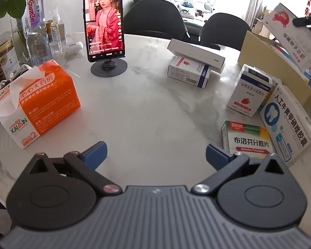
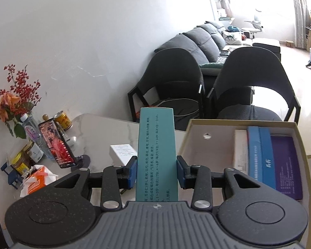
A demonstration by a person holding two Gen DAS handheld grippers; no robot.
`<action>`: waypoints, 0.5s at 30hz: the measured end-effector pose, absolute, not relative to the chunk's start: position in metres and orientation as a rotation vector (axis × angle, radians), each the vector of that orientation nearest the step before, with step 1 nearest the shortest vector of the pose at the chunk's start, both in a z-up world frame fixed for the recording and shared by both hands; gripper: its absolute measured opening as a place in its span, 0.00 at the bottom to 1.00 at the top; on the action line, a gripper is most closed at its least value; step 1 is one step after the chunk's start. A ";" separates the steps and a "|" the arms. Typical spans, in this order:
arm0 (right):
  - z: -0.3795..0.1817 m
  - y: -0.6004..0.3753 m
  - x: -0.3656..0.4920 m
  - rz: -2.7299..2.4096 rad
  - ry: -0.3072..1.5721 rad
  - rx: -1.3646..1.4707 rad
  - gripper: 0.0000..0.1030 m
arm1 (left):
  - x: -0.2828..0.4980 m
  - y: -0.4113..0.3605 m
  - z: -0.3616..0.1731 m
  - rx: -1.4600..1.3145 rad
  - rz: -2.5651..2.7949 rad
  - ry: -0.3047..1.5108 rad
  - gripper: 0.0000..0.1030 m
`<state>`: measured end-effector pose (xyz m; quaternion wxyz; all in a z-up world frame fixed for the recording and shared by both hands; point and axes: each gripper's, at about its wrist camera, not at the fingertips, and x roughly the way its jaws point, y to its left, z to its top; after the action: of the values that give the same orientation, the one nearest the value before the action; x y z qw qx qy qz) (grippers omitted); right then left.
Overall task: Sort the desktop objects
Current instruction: 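Carry the teal box with the right gripper over the beige box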
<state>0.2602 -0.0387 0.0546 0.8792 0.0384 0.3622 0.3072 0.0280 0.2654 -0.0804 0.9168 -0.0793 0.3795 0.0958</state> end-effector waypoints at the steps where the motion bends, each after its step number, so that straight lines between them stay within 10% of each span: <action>1: 0.053 -0.041 0.262 0.634 0.758 0.081 0.40 | 0.029 0.265 -0.081 -0.164 0.198 0.782 1.00; 15: 0.021 -0.053 0.283 0.558 0.807 0.074 0.40 | 0.037 0.264 -0.086 -0.159 0.197 0.800 1.00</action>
<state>0.2827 -0.0526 0.0207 0.8814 0.0355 0.3876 0.2677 0.0369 0.2635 -0.0857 0.9132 -0.0774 0.3885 0.0954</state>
